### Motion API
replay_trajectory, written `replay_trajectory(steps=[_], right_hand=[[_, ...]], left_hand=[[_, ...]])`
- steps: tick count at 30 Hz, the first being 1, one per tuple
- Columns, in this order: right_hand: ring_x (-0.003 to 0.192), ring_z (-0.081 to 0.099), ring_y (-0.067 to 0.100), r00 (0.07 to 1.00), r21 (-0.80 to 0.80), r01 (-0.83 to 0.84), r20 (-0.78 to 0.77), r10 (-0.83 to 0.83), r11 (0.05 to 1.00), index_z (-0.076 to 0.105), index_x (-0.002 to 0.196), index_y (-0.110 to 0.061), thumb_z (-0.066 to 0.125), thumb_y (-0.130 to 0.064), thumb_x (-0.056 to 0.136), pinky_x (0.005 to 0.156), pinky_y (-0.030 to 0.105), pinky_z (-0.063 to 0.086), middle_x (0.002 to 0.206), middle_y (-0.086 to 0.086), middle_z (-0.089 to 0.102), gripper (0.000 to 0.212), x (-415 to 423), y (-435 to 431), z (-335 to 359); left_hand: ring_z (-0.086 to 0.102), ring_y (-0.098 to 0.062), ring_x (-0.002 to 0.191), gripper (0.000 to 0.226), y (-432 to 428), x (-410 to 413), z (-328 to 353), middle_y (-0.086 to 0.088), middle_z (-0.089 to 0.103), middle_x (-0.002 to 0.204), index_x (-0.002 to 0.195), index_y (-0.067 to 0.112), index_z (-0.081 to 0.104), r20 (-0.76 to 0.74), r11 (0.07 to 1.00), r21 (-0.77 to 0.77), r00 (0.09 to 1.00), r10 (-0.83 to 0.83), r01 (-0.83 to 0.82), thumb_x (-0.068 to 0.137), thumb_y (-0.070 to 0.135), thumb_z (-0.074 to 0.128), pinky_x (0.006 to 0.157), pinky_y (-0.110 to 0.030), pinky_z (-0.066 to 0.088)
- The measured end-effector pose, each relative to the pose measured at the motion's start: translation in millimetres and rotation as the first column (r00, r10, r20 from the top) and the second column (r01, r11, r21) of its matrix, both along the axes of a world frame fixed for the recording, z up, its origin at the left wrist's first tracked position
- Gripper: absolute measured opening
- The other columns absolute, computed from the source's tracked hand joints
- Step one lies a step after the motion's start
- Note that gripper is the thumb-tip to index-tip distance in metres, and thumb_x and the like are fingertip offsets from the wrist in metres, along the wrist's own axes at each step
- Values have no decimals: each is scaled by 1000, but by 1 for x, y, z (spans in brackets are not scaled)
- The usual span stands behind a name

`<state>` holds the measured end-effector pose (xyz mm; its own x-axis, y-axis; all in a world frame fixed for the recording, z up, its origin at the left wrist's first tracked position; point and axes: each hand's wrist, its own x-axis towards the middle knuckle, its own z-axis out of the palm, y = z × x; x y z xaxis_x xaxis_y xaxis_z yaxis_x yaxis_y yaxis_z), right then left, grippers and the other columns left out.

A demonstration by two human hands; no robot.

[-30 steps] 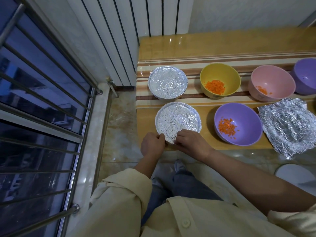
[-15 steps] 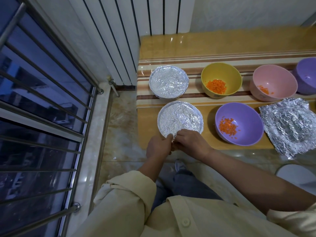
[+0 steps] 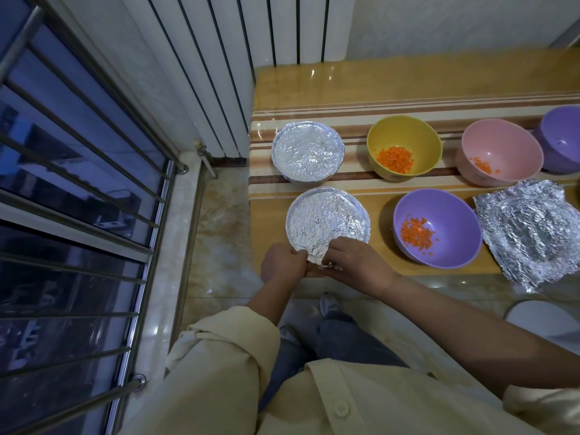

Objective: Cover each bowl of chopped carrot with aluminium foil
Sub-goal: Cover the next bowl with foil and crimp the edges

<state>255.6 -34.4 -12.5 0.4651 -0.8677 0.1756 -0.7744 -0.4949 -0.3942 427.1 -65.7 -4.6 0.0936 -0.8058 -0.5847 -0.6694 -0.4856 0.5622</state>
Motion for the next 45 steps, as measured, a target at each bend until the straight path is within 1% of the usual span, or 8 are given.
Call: replay_trajectory(steps=[10,15,18,22,26,32,40,45], right_hand=[[58,56,23,1000,29,-4,-12,4,1000,60,65,-11,83,-11,66,45,27,37,65,2,55,23,8,-7,-4],[58,56,23,1000,16,-15,-8,15,1000,61,64,-10,85,-9,62,46,24,34,64,3,56,24,9,-7,-3],[58,55,24,1000,20,-7,-1,7,1000,59,64,-10,83,-7,63,46,24,32,64,4,55,25,10,-7,-4],[58,55,25,1000,1,9,-1,-9,1000,59,64,-9,78,-8,67,46,25,31,64,5,55,19,10,-6,-5],[60,56,24,1000,22,14,15,-15,1000,62,67,-9,71,-20,78,47,26,36,66,5,56,17,14,-5,-9],[76,55,20,1000,22,11,27,-11,1000,66,85,-12,81,-28,73,59,27,39,81,2,59,25,2,-3,-3],[61,57,22,999,26,-28,-38,29,999,61,67,-12,82,-11,66,51,22,30,68,2,57,22,6,-3,-1],[59,54,21,999,31,-35,-9,36,999,59,64,-11,81,-11,70,49,23,29,66,2,54,22,7,-3,0]], left_hand=[[72,-20,59,54,9,0,8,0,72,58,63,13,73,-151,991,88,982,115,-103,88,58,60,70,-34,59],[72,-29,61,40,16,-9,1,-11,71,58,46,11,69,-238,985,101,958,160,-140,83,25,64,75,-54,60],[73,-28,63,42,16,-11,3,-8,71,57,45,14,70,-211,985,99,964,160,-141,84,25,61,76,-49,61],[65,-19,47,34,17,-11,11,-3,69,52,70,5,71,-254,978,143,949,186,-153,92,28,61,66,-42,60],[62,-12,46,36,14,-12,10,6,55,35,56,13,63,-152,991,80,981,117,-106,90,24,60,61,-31,55],[73,-30,71,33,5,-3,6,-8,71,60,55,13,69,-118,996,52,990,77,-72,62,41,52,75,-46,61],[72,-27,66,38,3,1,4,-2,70,54,52,15,67,-107,998,31,993,52,-49,85,32,59,76,-43,61],[71,-24,57,42,12,0,10,-6,73,60,72,6,72,-237,984,161,965,115,-77,93,41,62,60,-35,58]])
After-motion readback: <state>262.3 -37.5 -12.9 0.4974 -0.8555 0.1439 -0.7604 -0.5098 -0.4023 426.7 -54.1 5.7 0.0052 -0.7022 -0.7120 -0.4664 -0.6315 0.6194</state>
